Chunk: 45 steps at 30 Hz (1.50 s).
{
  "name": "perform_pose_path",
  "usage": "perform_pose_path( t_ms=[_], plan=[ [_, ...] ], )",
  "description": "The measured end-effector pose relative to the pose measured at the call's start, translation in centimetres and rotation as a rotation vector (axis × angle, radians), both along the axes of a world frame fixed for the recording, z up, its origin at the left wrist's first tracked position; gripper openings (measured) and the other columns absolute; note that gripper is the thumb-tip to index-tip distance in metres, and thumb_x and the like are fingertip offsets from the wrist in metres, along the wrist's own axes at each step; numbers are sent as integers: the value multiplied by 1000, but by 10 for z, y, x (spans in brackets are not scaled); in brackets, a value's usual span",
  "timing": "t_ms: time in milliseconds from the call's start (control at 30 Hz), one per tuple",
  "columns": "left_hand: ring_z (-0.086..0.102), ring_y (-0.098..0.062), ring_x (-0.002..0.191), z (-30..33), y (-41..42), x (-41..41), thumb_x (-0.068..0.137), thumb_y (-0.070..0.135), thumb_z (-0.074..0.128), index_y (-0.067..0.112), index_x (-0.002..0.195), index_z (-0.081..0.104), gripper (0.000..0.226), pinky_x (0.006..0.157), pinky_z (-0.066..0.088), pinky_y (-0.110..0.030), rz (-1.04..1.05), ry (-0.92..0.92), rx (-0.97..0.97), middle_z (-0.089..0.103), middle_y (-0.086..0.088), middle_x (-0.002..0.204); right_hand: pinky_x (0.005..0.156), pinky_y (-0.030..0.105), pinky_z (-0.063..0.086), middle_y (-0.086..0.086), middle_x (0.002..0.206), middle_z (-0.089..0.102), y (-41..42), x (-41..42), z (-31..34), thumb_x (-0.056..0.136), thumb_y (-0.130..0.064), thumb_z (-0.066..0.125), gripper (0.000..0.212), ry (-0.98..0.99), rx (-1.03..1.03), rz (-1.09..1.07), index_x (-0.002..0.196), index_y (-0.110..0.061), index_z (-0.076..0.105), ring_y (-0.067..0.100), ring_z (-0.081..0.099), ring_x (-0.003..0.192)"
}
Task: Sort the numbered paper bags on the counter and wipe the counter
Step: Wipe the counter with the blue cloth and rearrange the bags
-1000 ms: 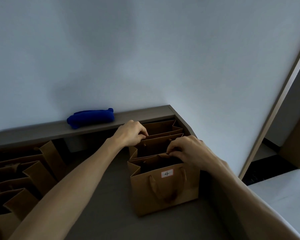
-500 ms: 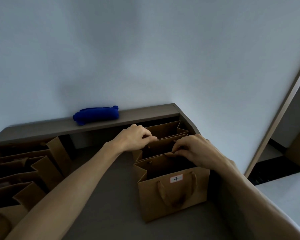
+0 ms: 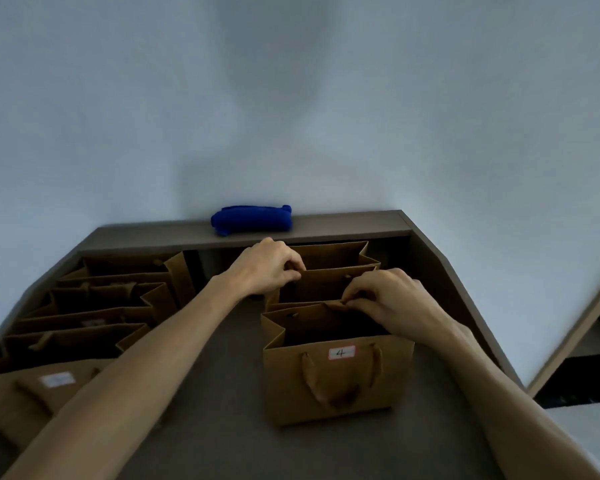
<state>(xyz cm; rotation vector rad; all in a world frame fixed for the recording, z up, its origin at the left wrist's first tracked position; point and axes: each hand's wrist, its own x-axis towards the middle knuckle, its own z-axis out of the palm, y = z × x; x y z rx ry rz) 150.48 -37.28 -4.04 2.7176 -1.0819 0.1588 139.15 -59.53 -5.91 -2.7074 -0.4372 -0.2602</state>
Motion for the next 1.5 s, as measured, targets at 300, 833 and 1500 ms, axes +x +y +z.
perform_pose_path(
  t_ms=[300, 833, 1500],
  plan=[
    [63, -10, 102, 5, 98, 7, 89, 25, 65, 25, 110, 70, 21, 91, 53, -36, 230, 24, 15, 68, 3, 117, 91, 30, 49, -13, 115, 63, 100, 37, -1, 96, -31, 56, 17, -5, -33, 131, 111, -34, 64, 5, 55, 109],
    [63, -7, 93, -9, 146, 23, 90, 23, 63, 23, 109, 70, 20, 85, 54, -31, 269, 73, -33, 70, 1, 108, 86, 28, 49, -6, 114, 64, 148, 52, -6, 96, -28, 56, 18, 39, -46, 153, 113, -26, 63, 10, 58, 106],
    [61, -11, 104, -18, 146, 16, 92, 26, 61, 24, 117, 64, 25, 90, 50, -30, 303, 78, -104, 66, 1, 115, 89, 33, 52, -6, 110, 64, 147, 52, -7, 96, -30, 57, 19, 13, -31, 174, 113, -26, 63, 9, 59, 103]
  ],
)
